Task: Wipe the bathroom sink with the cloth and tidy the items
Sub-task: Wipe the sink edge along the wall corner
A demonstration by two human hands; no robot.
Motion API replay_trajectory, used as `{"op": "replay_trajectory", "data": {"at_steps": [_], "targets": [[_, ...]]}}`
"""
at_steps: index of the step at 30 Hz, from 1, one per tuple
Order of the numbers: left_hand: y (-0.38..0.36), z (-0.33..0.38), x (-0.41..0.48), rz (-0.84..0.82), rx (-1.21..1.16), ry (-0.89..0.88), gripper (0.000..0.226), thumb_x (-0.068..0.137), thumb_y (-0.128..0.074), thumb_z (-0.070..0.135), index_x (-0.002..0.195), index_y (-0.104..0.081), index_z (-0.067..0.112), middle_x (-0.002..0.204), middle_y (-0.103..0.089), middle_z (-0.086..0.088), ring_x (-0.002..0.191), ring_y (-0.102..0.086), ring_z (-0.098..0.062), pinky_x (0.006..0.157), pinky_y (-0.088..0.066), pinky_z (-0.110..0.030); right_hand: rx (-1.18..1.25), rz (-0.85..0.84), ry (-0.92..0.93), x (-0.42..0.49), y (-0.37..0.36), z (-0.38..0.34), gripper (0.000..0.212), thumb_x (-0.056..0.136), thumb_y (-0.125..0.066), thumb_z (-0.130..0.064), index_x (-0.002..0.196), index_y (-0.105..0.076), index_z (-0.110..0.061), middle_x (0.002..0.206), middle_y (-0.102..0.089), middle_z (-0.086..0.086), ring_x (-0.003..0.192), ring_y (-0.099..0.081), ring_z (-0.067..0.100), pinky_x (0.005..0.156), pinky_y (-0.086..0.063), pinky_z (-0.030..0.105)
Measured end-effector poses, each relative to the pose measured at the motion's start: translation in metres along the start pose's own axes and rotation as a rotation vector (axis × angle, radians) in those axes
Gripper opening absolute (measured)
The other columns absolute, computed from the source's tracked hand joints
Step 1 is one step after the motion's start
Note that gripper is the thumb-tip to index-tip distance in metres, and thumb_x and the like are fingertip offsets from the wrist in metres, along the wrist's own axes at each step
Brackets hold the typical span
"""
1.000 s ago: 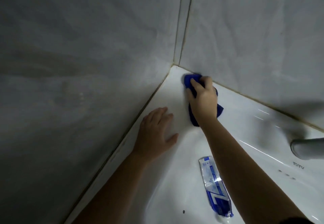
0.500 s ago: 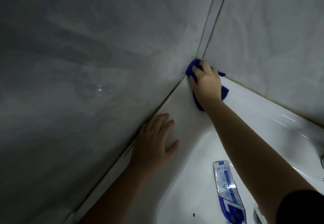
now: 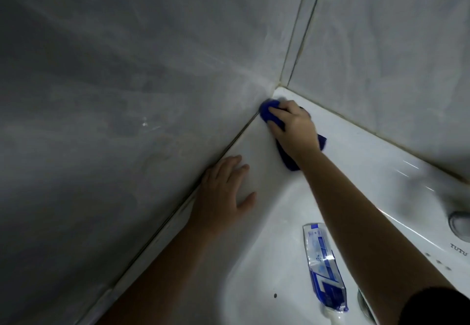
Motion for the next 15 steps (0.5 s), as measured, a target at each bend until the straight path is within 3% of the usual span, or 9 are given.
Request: {"op": "replay_trajectory", "data": {"at_steps": [6,8,10,12,15], "targets": [[0.038,0.006,-0.034,0.117,-0.138,0.021,0.044,0.082,-0.052,0.034,0.112,-0.059,0.003,0.124,-0.054,-0.018,0.116,-0.045,-0.026,0.094,-0.04,-0.035,0.099,-0.139,0.269,-0.101,0.002,-0.045,0.035,0.084,-0.053,-0.031,0.112,-0.064,-0.013,0.114,-0.06,0.01,0.102,-0.055,0.025,0.085,-0.045,0.033],[0.038,0.009,-0.047,0.111,-0.143,0.024,0.042,0.082,-0.051,0.033,0.111,-0.06,0.004,0.122,-0.056,-0.017,0.115,-0.045,-0.024,0.095,-0.04,-0.034,0.087,-0.078,0.197,-0.091,0.016,-0.016,0.038,0.083,-0.051,-0.035,0.11,-0.066,-0.012,0.113,-0.06,0.01,0.102,-0.055,0.026,0.084,-0.046,0.032],[0.038,0.011,-0.059,0.106,-0.137,0.022,0.04,0.082,-0.051,0.032,0.109,-0.062,0.004,0.12,-0.058,-0.016,0.115,-0.046,-0.024,0.096,-0.038,-0.035,0.003,0.045,-0.023,-0.057,0.028,0.023,0.035,0.086,-0.056,-0.029,0.115,-0.063,-0.01,0.12,-0.055,0.012,0.106,-0.052,0.032,0.085,-0.042,0.032],[0.042,0.009,-0.069,0.105,-0.122,0.022,0.039,0.083,-0.052,0.031,0.11,-0.062,0.005,0.12,-0.059,-0.015,0.115,-0.047,-0.023,0.094,-0.039,-0.034,-0.047,0.066,-0.142,-0.026,0.02,0.029,0.036,0.089,-0.055,-0.024,0.122,-0.056,-0.009,0.128,-0.048,0.013,0.109,-0.047,0.036,0.089,-0.038,0.034],[0.055,-0.001,-0.092,0.125,-0.099,0.048,0.039,0.086,-0.051,0.031,0.112,-0.062,0.005,0.12,-0.058,-0.013,0.114,-0.05,-0.022,0.092,-0.042,-0.033,-0.041,0.031,-0.039,-0.029,-0.011,-0.031,0.037,0.089,-0.055,-0.024,0.121,-0.056,-0.007,0.123,-0.05,0.016,0.101,-0.05,0.037,0.083,-0.042,0.037]]}}
Point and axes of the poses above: each hand's wrist, its own x-axis towards the middle knuckle, its own y-axis out of the back of the hand, z = x × y, the point moved 10 cm from there along x, towards the middle knuckle
